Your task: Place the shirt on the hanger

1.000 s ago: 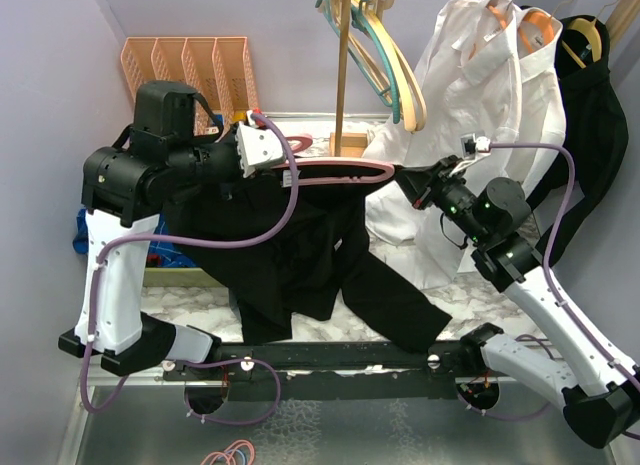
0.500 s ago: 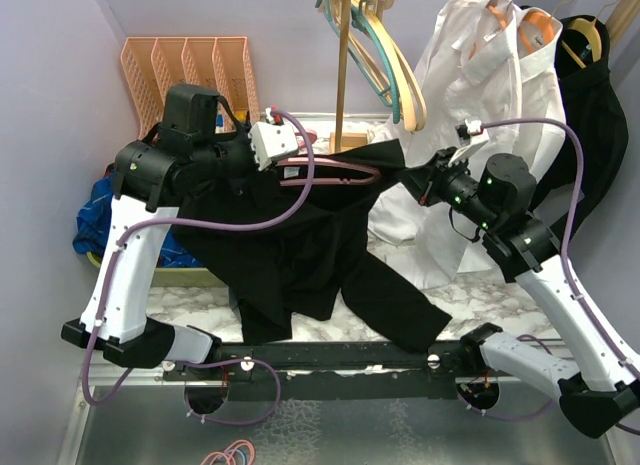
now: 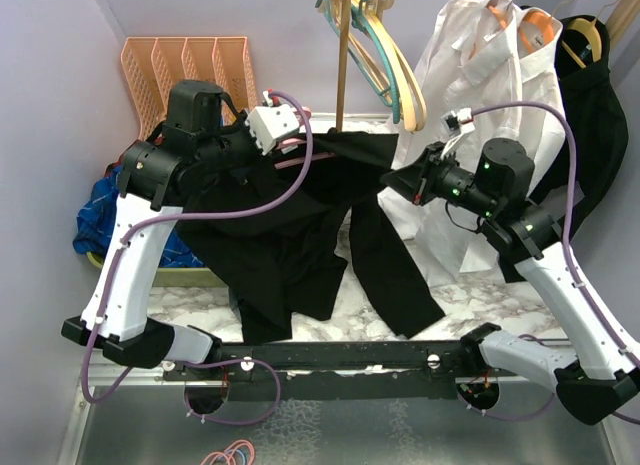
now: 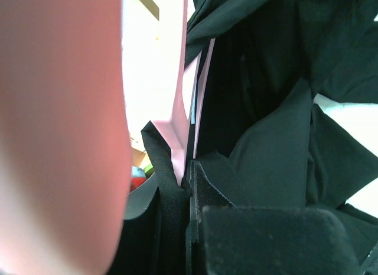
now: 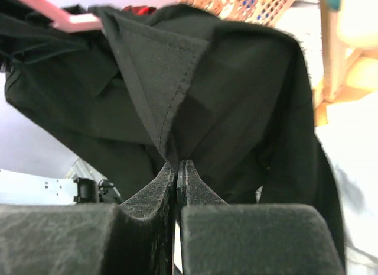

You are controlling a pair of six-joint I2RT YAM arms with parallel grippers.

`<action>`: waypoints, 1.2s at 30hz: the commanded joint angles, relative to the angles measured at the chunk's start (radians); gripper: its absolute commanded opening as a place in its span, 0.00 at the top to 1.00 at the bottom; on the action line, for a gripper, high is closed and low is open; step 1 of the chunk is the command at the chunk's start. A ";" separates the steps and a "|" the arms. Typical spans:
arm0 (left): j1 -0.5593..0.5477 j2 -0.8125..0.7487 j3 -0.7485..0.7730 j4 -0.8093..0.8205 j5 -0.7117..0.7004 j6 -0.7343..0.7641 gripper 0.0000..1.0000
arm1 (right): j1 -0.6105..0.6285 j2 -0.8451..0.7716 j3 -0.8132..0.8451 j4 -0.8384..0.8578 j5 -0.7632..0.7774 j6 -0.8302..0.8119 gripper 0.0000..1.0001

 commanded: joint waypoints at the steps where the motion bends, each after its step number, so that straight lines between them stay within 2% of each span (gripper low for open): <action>1: 0.030 -0.069 -0.015 0.160 -0.129 -0.120 1.00 | 0.065 -0.016 -0.064 0.094 -0.068 0.066 0.99; 6: 0.031 -0.109 -0.057 0.220 -0.087 -0.183 1.00 | 0.201 0.040 -0.096 0.277 -0.104 0.150 0.99; 9: 0.031 -0.122 -0.119 0.247 -0.108 -0.193 1.00 | 0.257 0.094 -0.042 0.368 -0.146 0.180 0.99; 11: 0.031 -0.136 -0.160 0.238 -0.066 -0.170 1.00 | 0.260 0.109 0.020 0.379 -0.131 0.183 0.99; 13: 0.031 -0.158 -0.200 0.204 0.016 -0.118 1.00 | 0.259 0.113 0.106 0.324 -0.038 0.146 0.99; 16: 0.031 -0.193 -0.245 0.132 0.132 -0.028 1.00 | 0.259 0.146 0.288 0.131 0.180 0.064 0.99; 19: 0.031 -0.216 -0.270 0.068 0.192 0.047 1.00 | 0.259 0.160 0.387 -0.005 0.344 0.017 0.99; 23: 0.030 -0.242 -0.314 0.115 0.121 0.039 1.00 | 0.260 0.122 0.357 -0.072 0.441 -0.006 0.99; 27: 0.031 -0.251 -0.356 0.171 0.072 0.003 1.00 | 0.259 0.075 0.282 -0.106 0.471 -0.012 0.99; 31: 0.032 -0.244 -0.374 0.274 -0.023 -0.089 1.00 | 0.260 0.044 0.197 -0.108 0.398 -0.022 0.99; 36: 0.042 -0.225 -0.269 0.247 0.033 -0.124 1.00 | 0.259 0.035 0.090 -0.100 0.271 -0.049 0.99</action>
